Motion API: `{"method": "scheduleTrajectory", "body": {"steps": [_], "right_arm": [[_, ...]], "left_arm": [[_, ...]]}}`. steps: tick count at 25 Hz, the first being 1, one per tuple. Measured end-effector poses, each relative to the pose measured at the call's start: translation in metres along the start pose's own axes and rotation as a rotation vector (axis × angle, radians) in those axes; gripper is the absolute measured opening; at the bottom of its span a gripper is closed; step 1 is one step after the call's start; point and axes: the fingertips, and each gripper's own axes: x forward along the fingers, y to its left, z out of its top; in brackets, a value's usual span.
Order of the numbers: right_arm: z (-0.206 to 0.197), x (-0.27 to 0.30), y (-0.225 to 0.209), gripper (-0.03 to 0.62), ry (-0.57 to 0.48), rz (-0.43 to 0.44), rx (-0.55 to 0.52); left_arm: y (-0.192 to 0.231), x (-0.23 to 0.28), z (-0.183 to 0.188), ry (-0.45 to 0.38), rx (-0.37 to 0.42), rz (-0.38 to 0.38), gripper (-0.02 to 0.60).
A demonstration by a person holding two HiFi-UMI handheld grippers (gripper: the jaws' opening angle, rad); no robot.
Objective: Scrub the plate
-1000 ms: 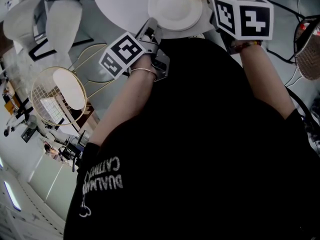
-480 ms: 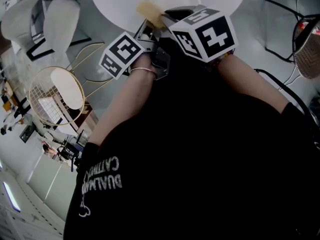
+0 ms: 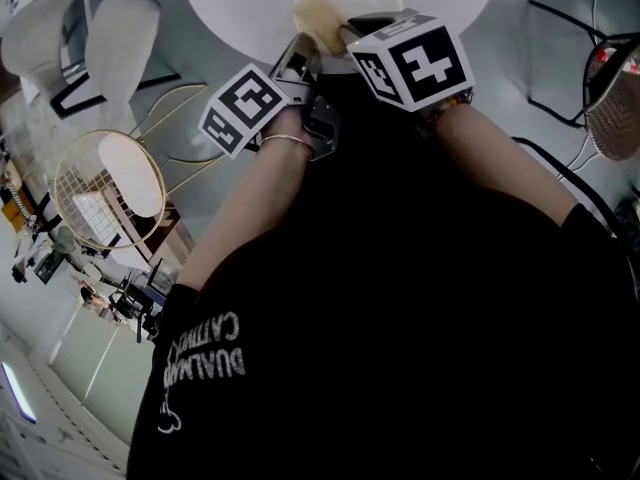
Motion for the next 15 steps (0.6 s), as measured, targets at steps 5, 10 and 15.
{"method": "scheduleTrajectory", "body": {"steps": [5, 10, 15], "right_arm": [[0.000, -0.009, -0.019, 0.046, 0.006, -0.055, -0.019], [-0.002, -0.015, -0.032, 0.046, 0.002, -0.098, -0.033], [0.002, -0.028, -0.042, 0.043, -0.020, -0.133, -0.041]], "left_arm": [[-0.003, 0.001, 0.001, -0.003, 0.003, -0.013, 0.021], [-0.003, 0.001, 0.002, -0.006, 0.014, -0.018, 0.021], [-0.007, -0.001, 0.002, 0.001, 0.028, -0.014, 0.021]]}}
